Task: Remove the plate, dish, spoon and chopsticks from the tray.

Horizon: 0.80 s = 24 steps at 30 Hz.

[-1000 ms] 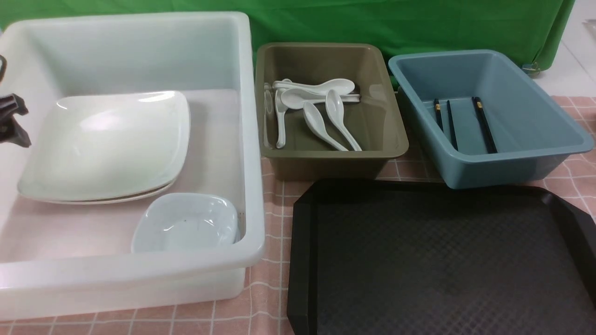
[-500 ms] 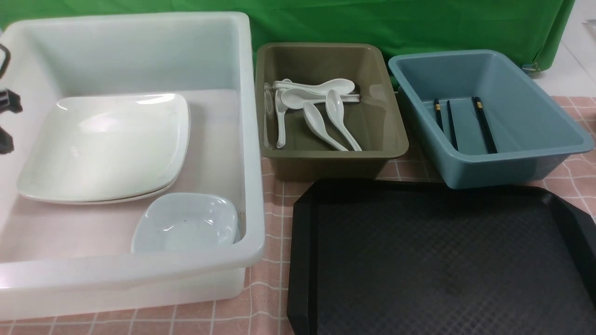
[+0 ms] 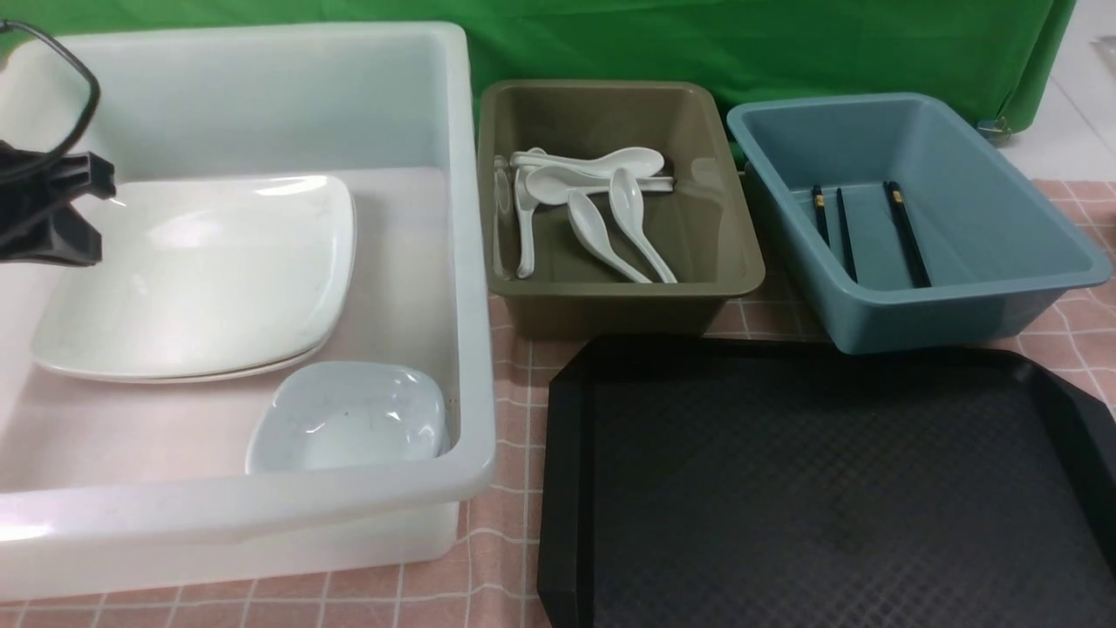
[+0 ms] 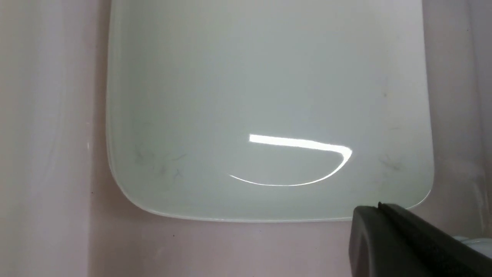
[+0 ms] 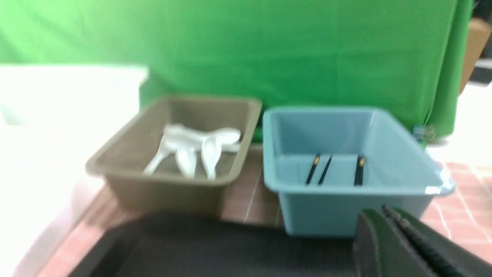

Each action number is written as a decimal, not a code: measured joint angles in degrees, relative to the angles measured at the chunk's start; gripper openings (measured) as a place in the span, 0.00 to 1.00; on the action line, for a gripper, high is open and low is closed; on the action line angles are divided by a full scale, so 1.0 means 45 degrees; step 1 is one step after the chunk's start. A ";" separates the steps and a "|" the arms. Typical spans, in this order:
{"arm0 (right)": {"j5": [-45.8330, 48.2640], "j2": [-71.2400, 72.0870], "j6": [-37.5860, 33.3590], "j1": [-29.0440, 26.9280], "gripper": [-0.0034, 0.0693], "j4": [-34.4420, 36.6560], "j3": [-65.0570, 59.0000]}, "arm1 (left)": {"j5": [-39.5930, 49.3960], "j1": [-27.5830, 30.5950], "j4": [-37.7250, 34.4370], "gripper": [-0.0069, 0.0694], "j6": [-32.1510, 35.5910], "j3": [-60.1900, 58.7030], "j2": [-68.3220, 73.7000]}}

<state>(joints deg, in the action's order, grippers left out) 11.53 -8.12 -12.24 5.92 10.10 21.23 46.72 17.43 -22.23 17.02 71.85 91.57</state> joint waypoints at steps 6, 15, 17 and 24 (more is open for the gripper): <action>-0.0507 0.0012 0.0000 0.0000 0.09 0.0057 -0.0125 | -0.0038 0.0000 0.0042 0.08 0.0139 0.0000 0.0000; -0.0556 0.0012 0.0000 0.0000 0.11 0.0056 -0.0125 | 0.0023 0.0000 -0.0454 0.09 0.0136 0.0000 0.0000; -0.0603 0.0012 0.0000 0.0000 0.12 0.0040 -0.0174 | 0.0148 0.0000 -0.0749 0.09 0.0136 0.0000 0.0000; -0.2085 0.0252 0.0000 0.0000 0.14 -0.0568 -0.2102 | 0.1316 -0.0017 -0.2342 0.09 0.0238 0.0000 0.0000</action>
<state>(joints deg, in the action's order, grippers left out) 2.15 -6.98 -12.24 5.92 7.54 11.77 52.64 17.35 -32.77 18.09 71.85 91.57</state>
